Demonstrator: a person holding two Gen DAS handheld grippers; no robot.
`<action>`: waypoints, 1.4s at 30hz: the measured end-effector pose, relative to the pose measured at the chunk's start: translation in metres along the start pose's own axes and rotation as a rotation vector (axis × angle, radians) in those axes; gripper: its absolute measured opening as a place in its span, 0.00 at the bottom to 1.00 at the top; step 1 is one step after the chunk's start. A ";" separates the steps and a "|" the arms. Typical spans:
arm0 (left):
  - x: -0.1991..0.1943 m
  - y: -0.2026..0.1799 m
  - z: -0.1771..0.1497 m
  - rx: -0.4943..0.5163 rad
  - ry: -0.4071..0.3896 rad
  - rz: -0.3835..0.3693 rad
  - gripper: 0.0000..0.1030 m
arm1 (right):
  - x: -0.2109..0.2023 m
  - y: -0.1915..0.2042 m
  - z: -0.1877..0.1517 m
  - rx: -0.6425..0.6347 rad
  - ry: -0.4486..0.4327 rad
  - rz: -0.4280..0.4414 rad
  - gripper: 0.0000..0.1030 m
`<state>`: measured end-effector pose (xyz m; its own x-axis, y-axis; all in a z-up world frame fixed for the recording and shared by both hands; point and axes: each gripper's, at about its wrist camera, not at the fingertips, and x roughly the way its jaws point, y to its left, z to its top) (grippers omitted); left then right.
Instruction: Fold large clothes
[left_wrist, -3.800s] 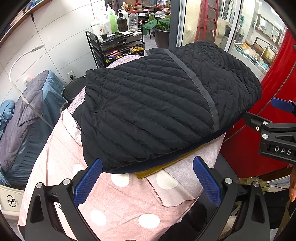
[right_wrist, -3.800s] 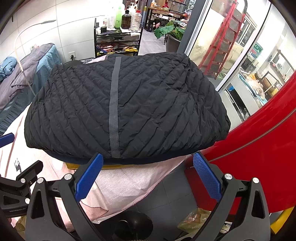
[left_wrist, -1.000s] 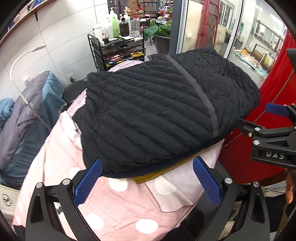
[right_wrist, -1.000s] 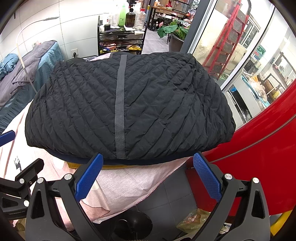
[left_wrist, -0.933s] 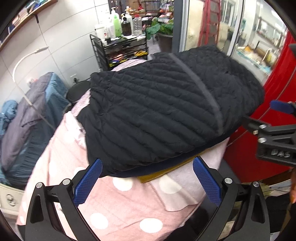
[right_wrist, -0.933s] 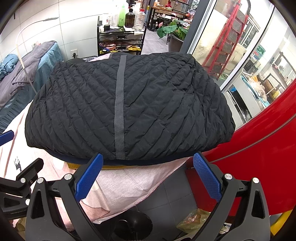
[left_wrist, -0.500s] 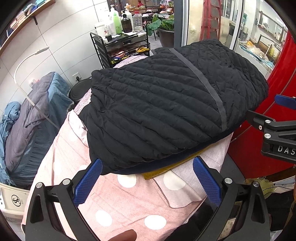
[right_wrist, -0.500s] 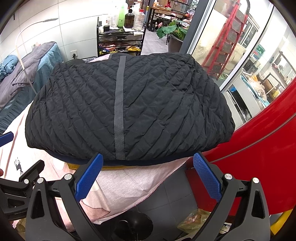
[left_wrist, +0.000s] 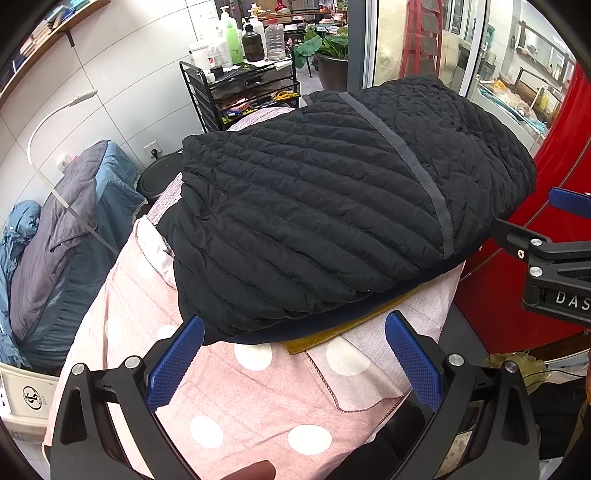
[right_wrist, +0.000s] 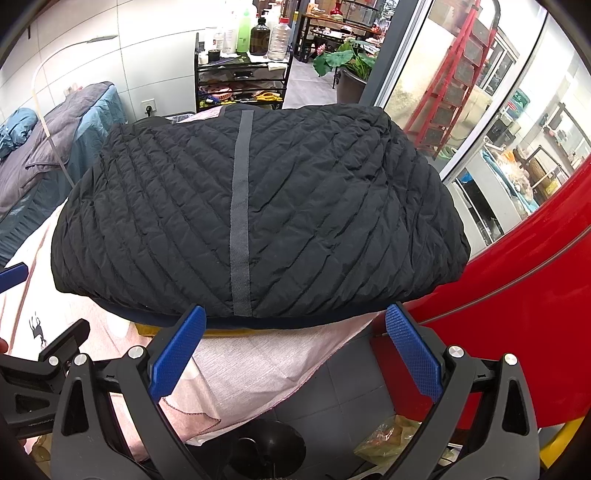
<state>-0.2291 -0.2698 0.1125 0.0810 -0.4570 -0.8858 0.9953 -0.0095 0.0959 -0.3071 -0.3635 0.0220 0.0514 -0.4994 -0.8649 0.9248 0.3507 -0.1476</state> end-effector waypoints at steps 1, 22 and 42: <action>0.000 0.000 0.000 0.001 0.000 0.000 0.94 | 0.000 0.000 0.000 -0.001 0.000 0.000 0.94; 0.001 0.000 -0.001 0.008 0.003 0.009 0.94 | -0.001 0.001 0.001 -0.002 0.001 0.000 0.94; -0.001 0.001 -0.001 0.010 -0.003 0.019 0.94 | 0.000 0.001 0.001 -0.002 0.002 0.001 0.94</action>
<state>-0.2277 -0.2690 0.1129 0.0993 -0.4598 -0.8825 0.9931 -0.0100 0.1169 -0.3056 -0.3641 0.0228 0.0513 -0.4978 -0.8658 0.9241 0.3523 -0.1478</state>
